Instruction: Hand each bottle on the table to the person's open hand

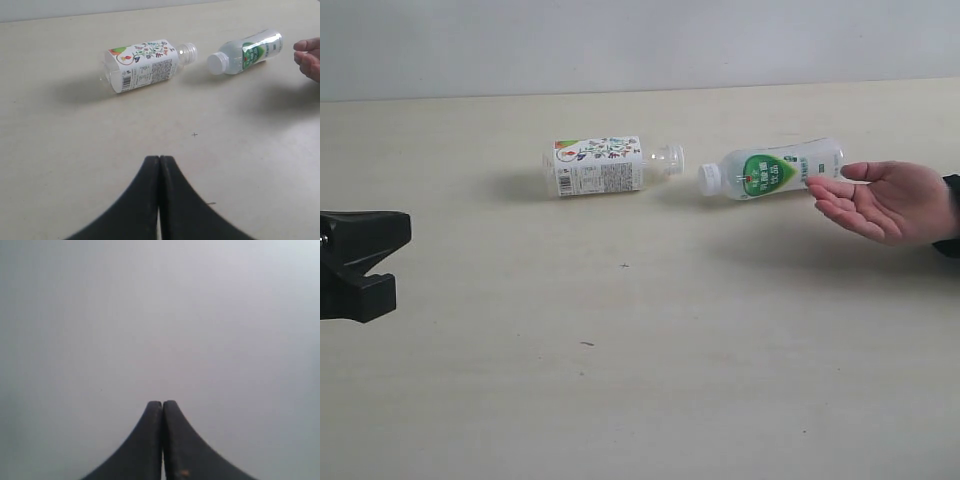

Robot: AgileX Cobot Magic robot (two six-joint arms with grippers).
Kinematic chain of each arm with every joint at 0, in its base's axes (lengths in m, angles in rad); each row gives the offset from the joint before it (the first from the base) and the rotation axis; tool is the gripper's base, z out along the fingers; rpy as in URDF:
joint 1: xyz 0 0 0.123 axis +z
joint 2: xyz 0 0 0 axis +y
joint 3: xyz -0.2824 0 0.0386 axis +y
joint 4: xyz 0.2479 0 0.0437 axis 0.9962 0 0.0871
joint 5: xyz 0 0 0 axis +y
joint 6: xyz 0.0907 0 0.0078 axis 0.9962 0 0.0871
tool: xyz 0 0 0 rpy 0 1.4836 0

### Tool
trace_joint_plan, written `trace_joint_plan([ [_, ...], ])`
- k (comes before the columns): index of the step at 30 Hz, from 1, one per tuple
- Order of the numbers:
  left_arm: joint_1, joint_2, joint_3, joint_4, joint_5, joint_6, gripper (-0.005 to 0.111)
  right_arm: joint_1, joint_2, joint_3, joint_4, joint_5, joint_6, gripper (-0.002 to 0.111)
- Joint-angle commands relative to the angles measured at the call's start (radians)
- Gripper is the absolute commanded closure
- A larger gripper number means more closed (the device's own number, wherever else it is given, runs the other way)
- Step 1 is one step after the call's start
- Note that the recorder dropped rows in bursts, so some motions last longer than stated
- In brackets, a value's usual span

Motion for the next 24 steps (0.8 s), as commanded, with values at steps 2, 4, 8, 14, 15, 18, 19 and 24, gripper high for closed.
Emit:
trace_joint_plan([
  [2,0.002,-0.004,0.004,-0.004,-0.014,-0.001,0.107,-0.004,0.534,-0.327,0.054,0.289,-0.256,0.108],
  [4,0.002,-0.004,0.004,-0.004,-0.014,-0.001,0.107,-0.004,0.725,-0.501,0.030,0.468,-0.372,0.108],
  [8,0.002,-0.004,0.004,-0.004,-0.014,-0.001,0.107,-0.004,1.059,-0.856,-0.012,0.901,-0.620,0.108],
  [14,0.002,-0.004,0.004,-0.004,-0.014,-0.001,0.107,-0.004,1.403,-1.295,0.001,1.364,-0.867,0.108],
  [15,0.002,-0.004,0.004,-0.004,-0.014,-0.001,0.107,-0.004,1.448,-1.357,0.001,1.434,-0.917,0.108],
  [18,0.002,-0.004,0.004,-0.004,-0.014,-0.001,0.107,-0.004,1.554,-1.502,0.001,1.586,-1.056,0.108],
  [19,0.002,-0.004,0.004,-0.004,-0.014,-0.001,0.107,-0.002,1.581,-1.530,0.004,1.622,-1.099,0.108],
  [24,0.002,-0.004,0.004,-0.004,-0.014,-0.001,0.107,0.045,1.703,-1.603,-0.044,1.628,-1.443,0.105],
])
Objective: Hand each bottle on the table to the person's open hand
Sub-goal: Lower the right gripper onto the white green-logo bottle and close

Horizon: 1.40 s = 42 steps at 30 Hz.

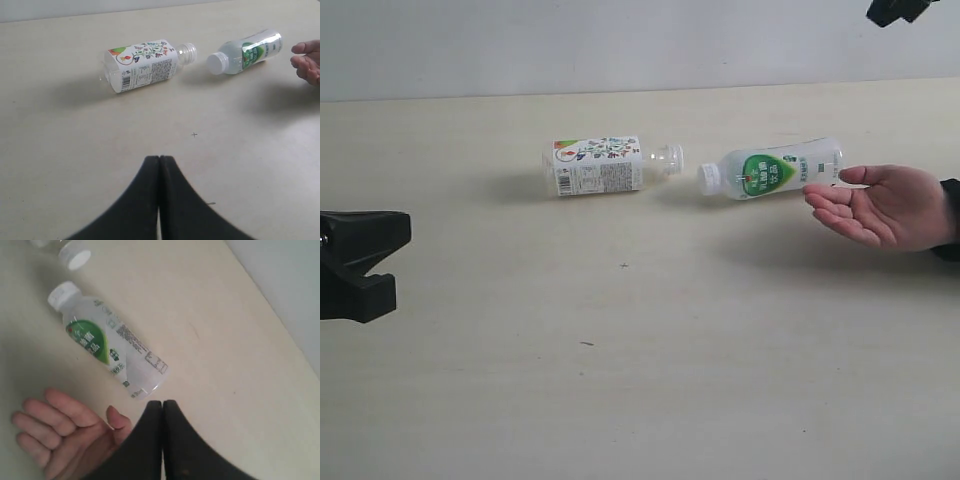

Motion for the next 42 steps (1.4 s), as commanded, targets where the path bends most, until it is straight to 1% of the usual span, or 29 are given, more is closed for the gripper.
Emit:
trace_joint_plan([
  [1,0.002,-0.004,0.004,-0.004,-0.014,-0.001,0.107,0.049,0.089,-0.045,-0.040,0.029,-0.317,0.102],
  [2,0.002,-0.004,0.004,-0.004,-0.014,-0.001,0.107,0.065,0.105,-0.045,-0.045,0.029,-0.365,0.098],
  [4,0.002,-0.004,0.004,-0.004,-0.014,-0.001,0.107,0.093,0.133,-0.045,-0.057,0.029,-0.396,0.087],
  [9,0.002,-0.004,0.004,-0.004,-0.014,-0.001,0.107,0.143,0.191,-0.045,-0.057,-0.003,-0.396,0.048],
  [11,0.002,-0.004,0.004,-0.004,-0.014,-0.001,0.107,0.157,0.206,-0.045,-0.060,-0.024,-0.396,0.039],
  [12,0.002,-0.004,0.004,-0.004,-0.014,-0.001,0.107,0.163,0.211,-0.045,-0.068,-0.040,-0.396,0.037],
  [24,0.002,-0.004,0.004,-0.004,-0.007,0.001,0.107,0.174,0.270,-0.045,-0.157,-0.056,-0.391,0.036],
  [35,0.002,-0.004,0.004,-0.004,-0.007,0.001,0.107,0.174,0.330,-0.044,-0.154,-0.074,-0.377,0.036],
  [42,0.002,-0.004,0.004,-0.004,-0.007,0.001,0.107,0.174,0.381,-0.044,-0.154,-0.122,-0.377,0.036],
])
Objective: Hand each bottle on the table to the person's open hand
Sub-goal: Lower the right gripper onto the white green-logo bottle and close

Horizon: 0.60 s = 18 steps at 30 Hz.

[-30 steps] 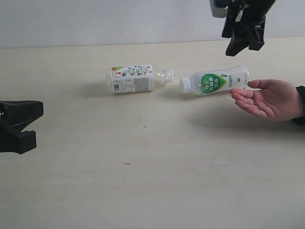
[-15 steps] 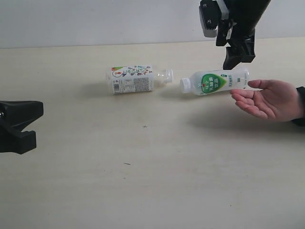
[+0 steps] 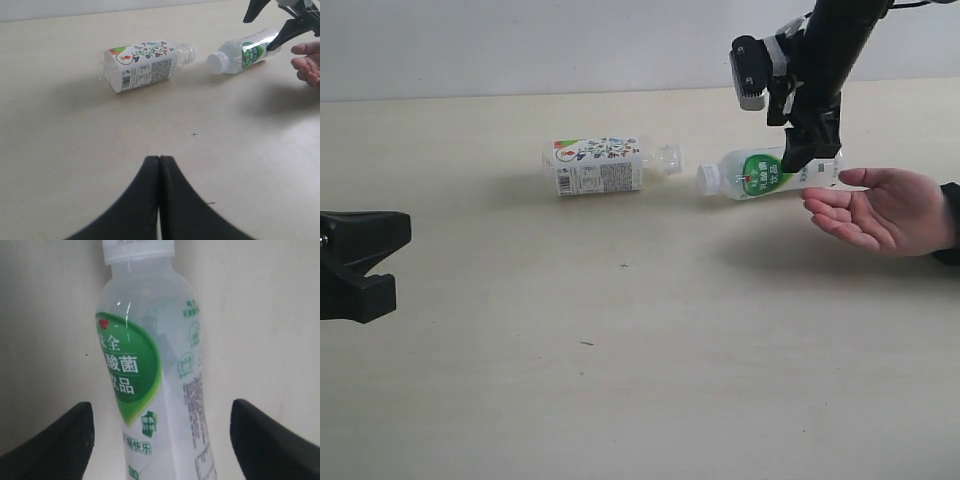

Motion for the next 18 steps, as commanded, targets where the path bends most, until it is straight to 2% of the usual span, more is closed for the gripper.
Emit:
trace_joint_plan([
  [1,0.002,-0.004,0.004,-0.004,-0.007,0.001,0.107,0.003,0.026,-0.007,-0.001,-0.037,0.004,0.036],
  [18,0.002,-0.004,0.004,-0.004,-0.007,0.003,0.107,0.003,0.105,-0.007,-0.001,-0.059,0.007,0.036],
])
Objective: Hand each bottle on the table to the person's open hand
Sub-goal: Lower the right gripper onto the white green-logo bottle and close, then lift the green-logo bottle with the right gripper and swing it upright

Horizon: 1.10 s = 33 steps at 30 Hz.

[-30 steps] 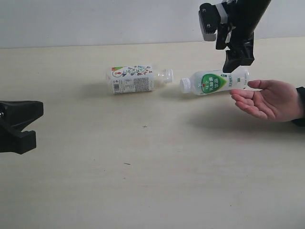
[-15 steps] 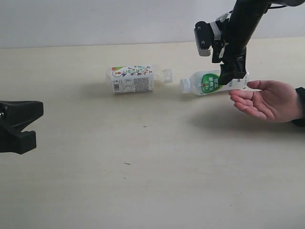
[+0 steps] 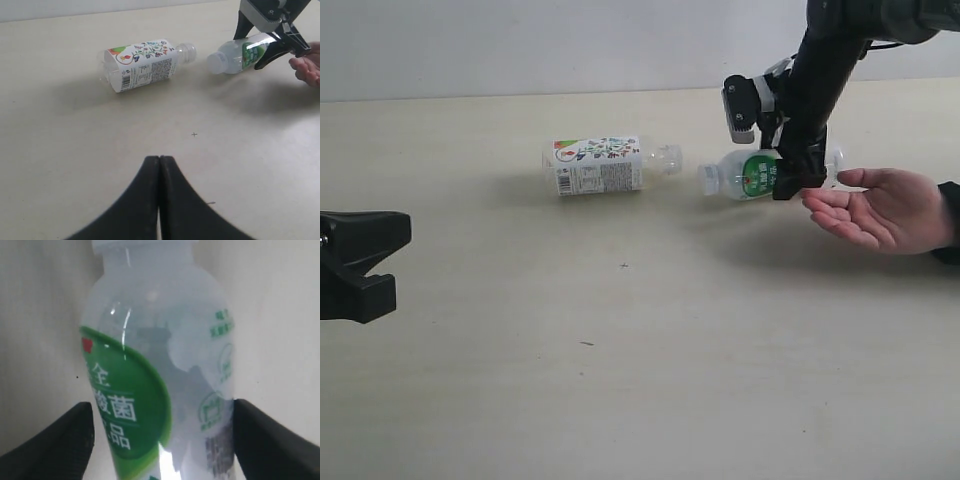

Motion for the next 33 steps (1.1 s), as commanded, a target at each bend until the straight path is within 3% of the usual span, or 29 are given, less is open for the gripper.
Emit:
trace_joint_plan([
  [1,0.002,-0.004,0.004,-0.004,-0.007,0.003,0.107,0.003,0.010,-0.007,-0.001,-0.016,0.003,0.036],
  [4,0.002,-0.004,0.004,-0.004,-0.007,0.003,0.107,0.003,0.010,-0.007,-0.001,-0.035,0.020,0.038],
  [6,0.002,-0.004,0.004,-0.004,-0.007,0.003,0.107,0.003,0.010,-0.007,-0.001,-0.047,0.031,0.046],
  [8,0.002,-0.004,0.004,-0.004,-0.007,0.003,0.107,0.003,0.010,-0.007,-0.001,-0.049,0.031,0.060],
  [12,0.002,-0.004,0.004,-0.004,-0.007,0.003,0.107,0.003,0.006,-0.007,-0.010,-0.027,0.026,0.102],
  [13,0.002,-0.004,0.004,-0.004,-0.007,0.003,0.107,0.003,0.005,-0.007,-0.010,-0.023,0.026,0.108],
  [25,0.002,-0.004,0.004,-0.004,-0.007,0.003,0.107,0.003,-0.119,-0.007,-0.001,0.005,0.011,0.108],
  [33,0.002,-0.004,0.004,-0.004,-0.007,0.003,0.107,0.003,-0.248,-0.007,-0.003,0.067,0.258,0.108],
])
